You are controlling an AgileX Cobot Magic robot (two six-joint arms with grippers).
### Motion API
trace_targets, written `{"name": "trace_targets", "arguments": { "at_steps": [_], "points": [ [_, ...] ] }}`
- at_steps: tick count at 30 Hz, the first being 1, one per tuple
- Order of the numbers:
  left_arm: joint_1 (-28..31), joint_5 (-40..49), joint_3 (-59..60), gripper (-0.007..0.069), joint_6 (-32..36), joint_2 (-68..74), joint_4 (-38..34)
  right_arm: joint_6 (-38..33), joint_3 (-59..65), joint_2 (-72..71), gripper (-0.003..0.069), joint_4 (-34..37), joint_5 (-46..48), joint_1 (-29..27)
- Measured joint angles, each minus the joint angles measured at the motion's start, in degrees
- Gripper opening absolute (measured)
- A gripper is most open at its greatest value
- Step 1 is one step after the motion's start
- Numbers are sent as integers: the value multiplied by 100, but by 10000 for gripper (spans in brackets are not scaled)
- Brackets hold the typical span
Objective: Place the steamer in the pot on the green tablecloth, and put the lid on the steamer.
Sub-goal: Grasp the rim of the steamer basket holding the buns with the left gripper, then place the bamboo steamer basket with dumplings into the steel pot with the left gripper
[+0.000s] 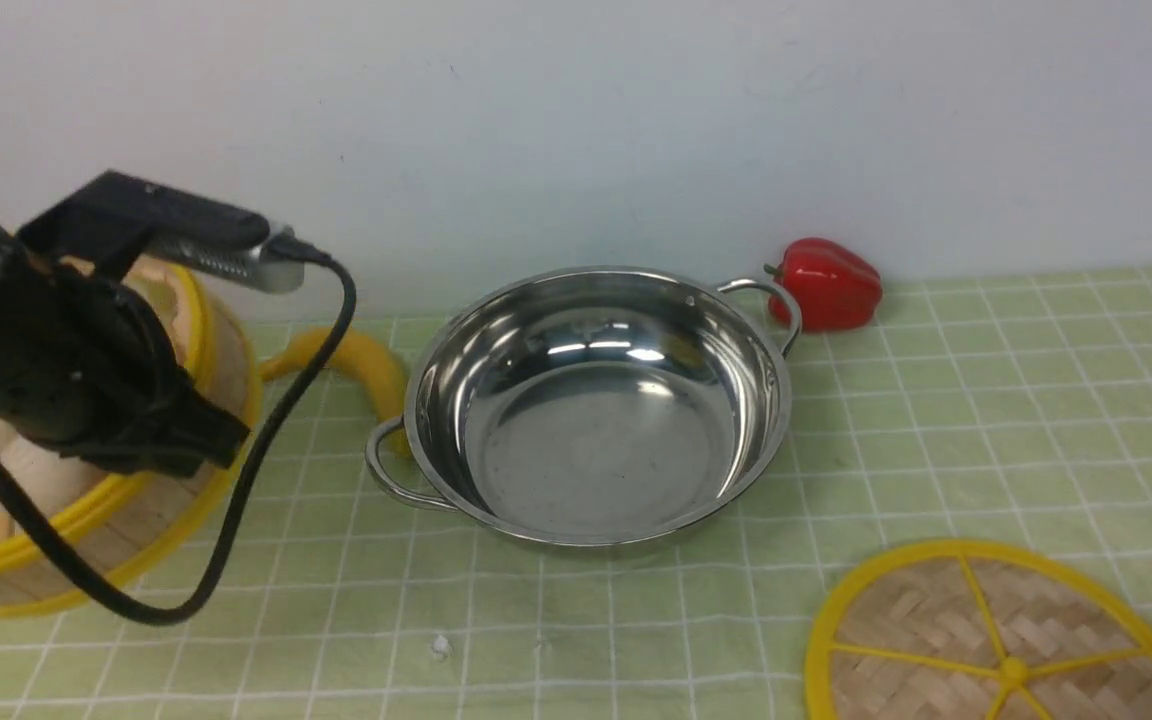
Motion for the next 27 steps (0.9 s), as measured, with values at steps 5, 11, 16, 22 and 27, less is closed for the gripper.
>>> {"name": "trace_targets", "arguments": {
  "at_steps": [5, 11, 16, 22, 27],
  "points": [
    [-720, 195, -678, 43, 930, 207, -496, 0, 0, 0, 240, 0, 0, 0],
    [-1746, 222, -1302, 43, 1821, 986, -205, 0, 0, 0, 240, 0, 0, 0],
    [-2227, 138, -1602, 43, 2381, 1725, 95, 0, 0, 0, 240, 0, 0, 0],
    [-2599, -540, -1681, 43, 2798, 2516, 454, 0, 0, 0, 240, 0, 0, 0],
    [-2660, -1117, -1687, 43, 2811, 2894, 636, 0, 0, 0, 240, 0, 0, 0]
  ]
}}
